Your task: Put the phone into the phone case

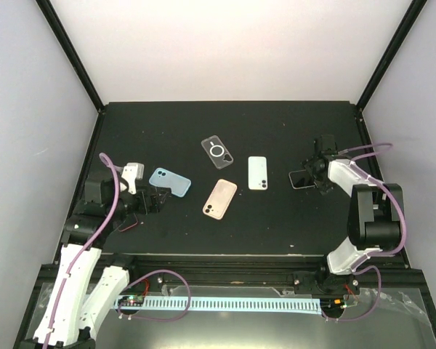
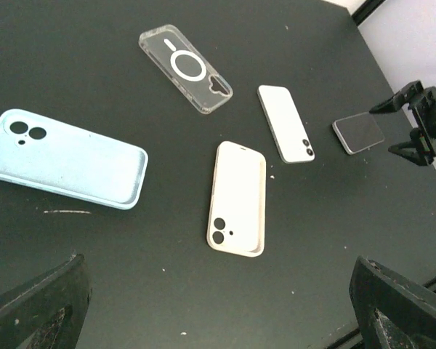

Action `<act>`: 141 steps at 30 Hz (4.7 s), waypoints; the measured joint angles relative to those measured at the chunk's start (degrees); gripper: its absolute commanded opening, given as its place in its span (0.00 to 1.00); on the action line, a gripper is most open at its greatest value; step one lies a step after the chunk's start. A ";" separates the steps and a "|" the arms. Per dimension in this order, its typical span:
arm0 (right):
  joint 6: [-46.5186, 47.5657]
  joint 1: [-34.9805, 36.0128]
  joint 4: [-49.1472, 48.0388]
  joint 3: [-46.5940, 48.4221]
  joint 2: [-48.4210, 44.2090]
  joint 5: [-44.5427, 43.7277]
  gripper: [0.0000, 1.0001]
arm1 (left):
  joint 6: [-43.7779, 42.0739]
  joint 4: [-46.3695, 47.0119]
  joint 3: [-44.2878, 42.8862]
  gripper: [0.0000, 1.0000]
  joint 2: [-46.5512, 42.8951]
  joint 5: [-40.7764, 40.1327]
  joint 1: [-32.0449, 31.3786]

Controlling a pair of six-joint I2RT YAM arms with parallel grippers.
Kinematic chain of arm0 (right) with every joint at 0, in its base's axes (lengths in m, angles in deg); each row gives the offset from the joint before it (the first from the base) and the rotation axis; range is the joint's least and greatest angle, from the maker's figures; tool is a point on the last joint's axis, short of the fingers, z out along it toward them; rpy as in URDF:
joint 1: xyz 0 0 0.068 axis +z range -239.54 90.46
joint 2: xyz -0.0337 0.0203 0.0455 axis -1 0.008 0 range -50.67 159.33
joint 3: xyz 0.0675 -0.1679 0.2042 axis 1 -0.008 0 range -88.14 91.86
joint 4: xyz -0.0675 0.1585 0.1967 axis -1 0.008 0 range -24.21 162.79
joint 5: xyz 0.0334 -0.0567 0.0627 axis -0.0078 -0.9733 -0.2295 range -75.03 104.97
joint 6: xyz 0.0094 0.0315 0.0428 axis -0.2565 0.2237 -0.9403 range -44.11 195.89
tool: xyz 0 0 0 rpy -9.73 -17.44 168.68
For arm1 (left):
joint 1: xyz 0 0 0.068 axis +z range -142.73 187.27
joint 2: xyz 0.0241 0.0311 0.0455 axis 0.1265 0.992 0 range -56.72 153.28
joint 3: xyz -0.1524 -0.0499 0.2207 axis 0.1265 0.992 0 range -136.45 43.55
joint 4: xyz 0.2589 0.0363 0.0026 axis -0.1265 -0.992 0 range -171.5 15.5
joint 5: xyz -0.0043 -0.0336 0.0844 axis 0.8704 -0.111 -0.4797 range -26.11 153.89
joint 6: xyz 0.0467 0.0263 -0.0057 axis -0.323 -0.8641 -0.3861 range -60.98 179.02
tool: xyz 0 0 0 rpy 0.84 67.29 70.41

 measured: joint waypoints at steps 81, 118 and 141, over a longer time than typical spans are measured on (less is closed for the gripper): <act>-21.86 -4.46 30.01 26.91 24.04 14.01 0.99 | 0.39 -0.50 1.09 0.97 2.75 1.97 -0.02; -2.01 -0.15 20.79 8.15 11.08 6.78 0.73 | 12.33 26.58 6.67 0.52 36.22 -3.43 -20.90; 17.42 19.87 9.60 -3.91 0.94 6.12 0.68 | 13.11 43.01 6.36 0.44 55.41 -6.97 -23.34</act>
